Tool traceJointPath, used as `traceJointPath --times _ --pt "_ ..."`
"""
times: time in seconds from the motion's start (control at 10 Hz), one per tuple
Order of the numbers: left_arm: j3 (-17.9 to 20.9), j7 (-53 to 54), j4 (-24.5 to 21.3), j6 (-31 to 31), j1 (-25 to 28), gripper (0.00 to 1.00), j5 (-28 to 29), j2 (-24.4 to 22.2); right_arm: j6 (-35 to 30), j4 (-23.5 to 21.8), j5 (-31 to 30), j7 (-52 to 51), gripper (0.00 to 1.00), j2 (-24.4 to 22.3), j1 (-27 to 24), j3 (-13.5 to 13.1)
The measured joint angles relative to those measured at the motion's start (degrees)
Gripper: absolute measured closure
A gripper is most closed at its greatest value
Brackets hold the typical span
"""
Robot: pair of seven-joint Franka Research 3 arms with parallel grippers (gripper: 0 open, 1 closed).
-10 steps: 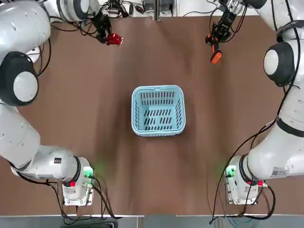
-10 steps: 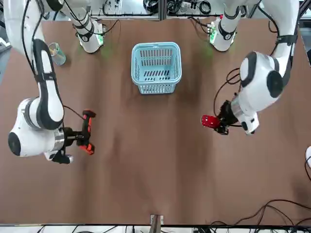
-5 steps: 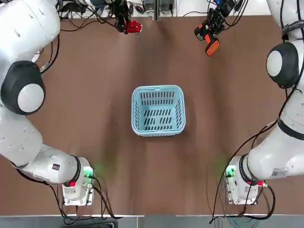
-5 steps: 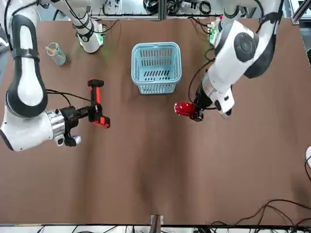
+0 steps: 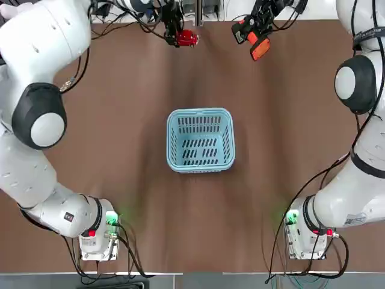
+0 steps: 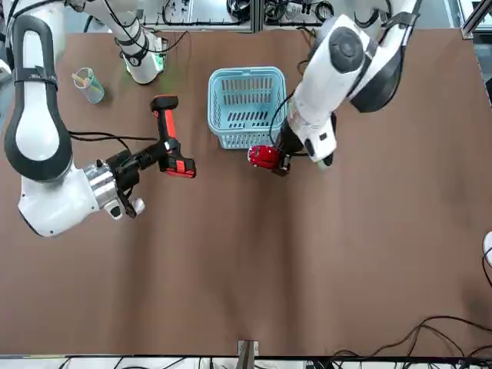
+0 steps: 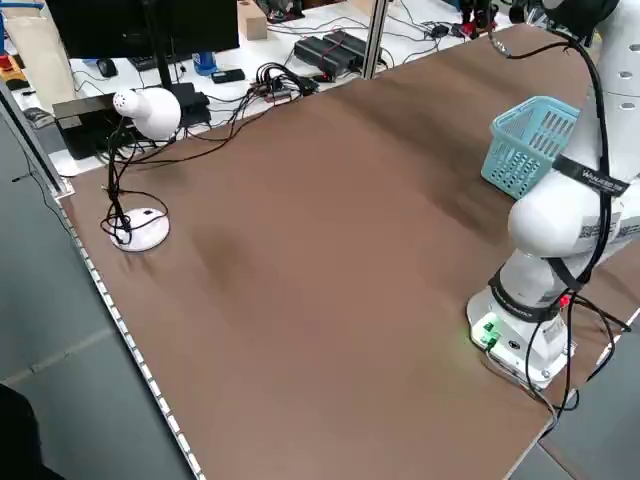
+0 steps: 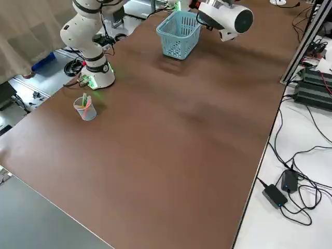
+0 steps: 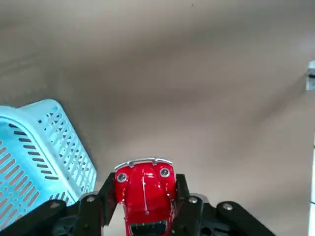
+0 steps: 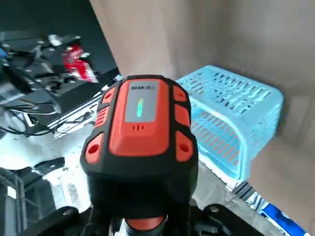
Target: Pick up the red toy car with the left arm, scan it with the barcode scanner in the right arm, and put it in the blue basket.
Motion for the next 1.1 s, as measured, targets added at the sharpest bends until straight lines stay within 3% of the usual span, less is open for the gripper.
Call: traceJointPath --times 0.5,1.1 --pt "0.1 -4.3 4.5 0.0 -3.3 0.5 0.7 5.3 6.7 1.5 3.9 3.6 0.63 0.0 7.2 0.0" --pt "0.2 -4.4 5.1 0.0 -3.3 0.5 0.7 5.5 6.1 1.2 3.2 4.0 0.63 0.1 7.4 -0.7"
